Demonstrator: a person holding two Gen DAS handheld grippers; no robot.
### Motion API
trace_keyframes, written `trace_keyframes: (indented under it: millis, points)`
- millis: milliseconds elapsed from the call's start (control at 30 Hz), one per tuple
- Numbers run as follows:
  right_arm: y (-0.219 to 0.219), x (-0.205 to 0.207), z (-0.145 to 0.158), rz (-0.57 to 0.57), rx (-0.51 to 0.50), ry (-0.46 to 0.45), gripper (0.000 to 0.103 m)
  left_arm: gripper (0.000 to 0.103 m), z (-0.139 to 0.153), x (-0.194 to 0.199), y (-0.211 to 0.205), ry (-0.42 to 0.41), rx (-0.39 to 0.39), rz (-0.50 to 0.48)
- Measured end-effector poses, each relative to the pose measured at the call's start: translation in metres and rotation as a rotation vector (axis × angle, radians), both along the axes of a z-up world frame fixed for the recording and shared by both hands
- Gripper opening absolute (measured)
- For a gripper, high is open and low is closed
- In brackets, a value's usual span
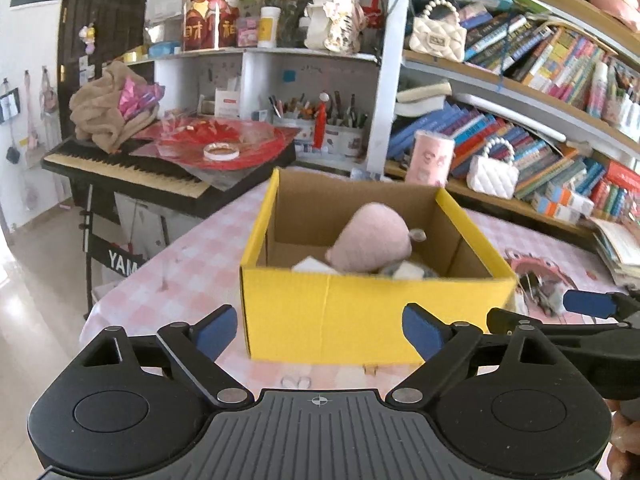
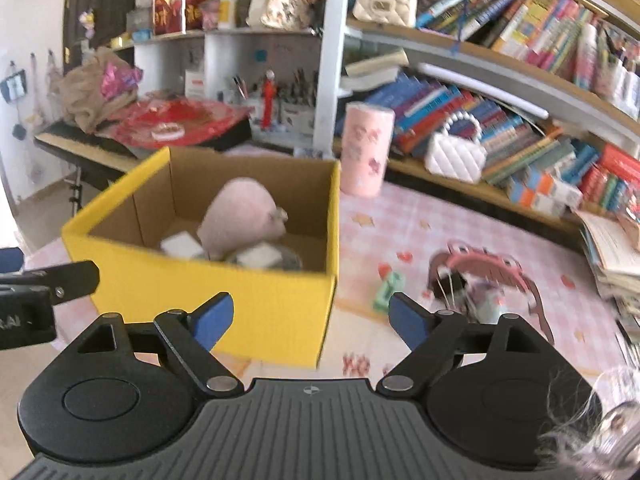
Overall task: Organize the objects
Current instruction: 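Withdraw both open tools from the box back toward the table items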
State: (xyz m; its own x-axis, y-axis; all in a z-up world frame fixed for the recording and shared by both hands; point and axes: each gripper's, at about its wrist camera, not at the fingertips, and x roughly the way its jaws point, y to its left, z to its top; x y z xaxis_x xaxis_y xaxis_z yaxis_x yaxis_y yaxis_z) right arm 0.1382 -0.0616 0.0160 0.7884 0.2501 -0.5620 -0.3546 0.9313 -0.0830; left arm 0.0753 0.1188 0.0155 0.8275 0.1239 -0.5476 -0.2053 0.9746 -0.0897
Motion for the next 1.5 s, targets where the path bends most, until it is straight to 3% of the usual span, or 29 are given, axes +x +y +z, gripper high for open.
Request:
trace_keyframes:
  millis: [667, 1500]
  points:
    - [-0.009, -0.09, -0.017, -0.093, -0.019, 0.063, 0.094, 0.093, -0.018, -0.064, -0.004, 0.088, 0.013, -0.077]
    - [-0.053, -0.138, -0.027, -0.296, -0.018, 0.083, 0.098, 0.095, -0.028, -0.073, -0.047, 0.115, 0.018, -0.312]
